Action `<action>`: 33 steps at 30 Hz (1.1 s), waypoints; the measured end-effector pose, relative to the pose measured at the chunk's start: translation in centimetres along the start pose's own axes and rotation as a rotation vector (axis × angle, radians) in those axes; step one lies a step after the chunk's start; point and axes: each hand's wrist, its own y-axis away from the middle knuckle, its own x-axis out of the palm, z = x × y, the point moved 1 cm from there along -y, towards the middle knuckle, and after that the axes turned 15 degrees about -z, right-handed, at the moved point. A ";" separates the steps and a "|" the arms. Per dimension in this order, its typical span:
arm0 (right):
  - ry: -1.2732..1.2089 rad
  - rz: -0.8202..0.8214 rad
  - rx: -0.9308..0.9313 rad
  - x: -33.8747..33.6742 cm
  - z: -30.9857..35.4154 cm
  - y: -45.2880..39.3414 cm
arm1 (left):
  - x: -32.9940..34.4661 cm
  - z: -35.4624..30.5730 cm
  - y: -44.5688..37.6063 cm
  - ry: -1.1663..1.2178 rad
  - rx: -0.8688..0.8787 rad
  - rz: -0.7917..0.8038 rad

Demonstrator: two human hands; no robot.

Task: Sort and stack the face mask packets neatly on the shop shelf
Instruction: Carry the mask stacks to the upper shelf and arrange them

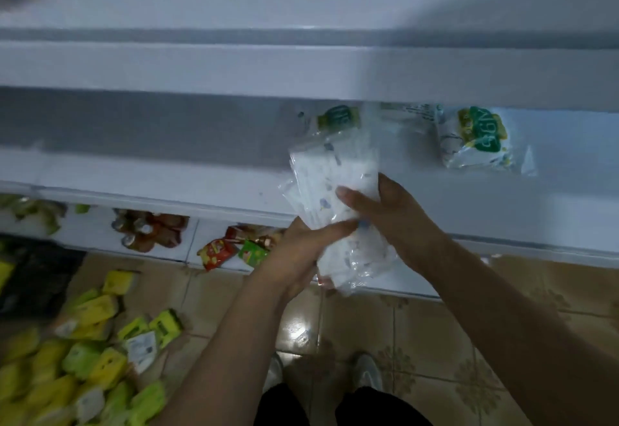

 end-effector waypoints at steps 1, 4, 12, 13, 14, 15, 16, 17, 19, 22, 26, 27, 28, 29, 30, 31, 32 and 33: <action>0.043 -0.007 -0.037 1.5 0.9 1.0 | -1.5 -0.4 1.6 0.012 0.003 -0.015; 0.083 0.053 -0.049 5.7 4.6 4.9 | -6.5 -2.1 6.9 0.077 -0.004 -0.056; -0.178 0.380 -0.146 15.3 21.5 13.6 | -17.1 -14.7 19.0 -0.093 0.133 -0.004; -0.167 0.412 -0.167 16.3 23.6 14.0 | -18.1 -17.0 19.9 -0.124 0.170 0.013; -0.166 0.423 -0.180 17.2 25.6 14.3 | -19.1 -19.1 20.7 -0.166 0.208 0.029; -0.177 0.412 -0.183 18.1 27.4 14.4 | -20.0 -21.2 21.4 -0.205 0.241 0.026; -0.206 0.390 -0.182 19.0 29.1 14.3 | -20.8 -23.1 22.0 -0.239 0.267 0.009; -0.250 0.361 -0.177 19.9 30.7 14.2 | -21.5 -24.9 22.5 -0.252 0.288 -0.005; -0.376 0.309 -0.153 21.4 33.4 14.2 | -22.8 -28.1 23.0 -0.233 0.327 -0.029; -0.551 0.314 -0.122 22.9 36.3 13.9 | -23.9 -31.7 22.4 -0.218 0.427 -0.104; -0.537 0.285 -0.110 24.1 38.4 12.7 | -23.7 -34.4 20.9 -0.057 0.489 -0.115; -0.539 0.269 -0.104 24.1 38.8 12.1 | -23.4 -34.9 20.5 -0.030 0.512 -0.128; -0.537 0.260 -0.109 24.1 39.3 11.5 | -23.3 -35.3 20.0 -0.021 0.550 -0.162; -0.531 0.257 -0.121 24.1 39.8 11.0 | -23.3 -35.7 19.4 -0.014 0.592 -0.207; -0.526 0.257 -0.137 24.2 40.3 10.4 | -23.4 -36.1 18.8 -0.005 0.632 -0.252; -0.530 0.260 -0.147 24.4 41.0 9.8 | -23.5 -36.6 18.4 0.007 0.666 -0.291; -0.545 0.265 -0.150 24.8 41.6 9.1 | -23.7 -37.1 18.0 0.016 0.691 -0.318; -0.572 0.275 -0.145 25.2 42.3 8.5 | -23.8 -37.7 17.8 0.022 0.706 -0.335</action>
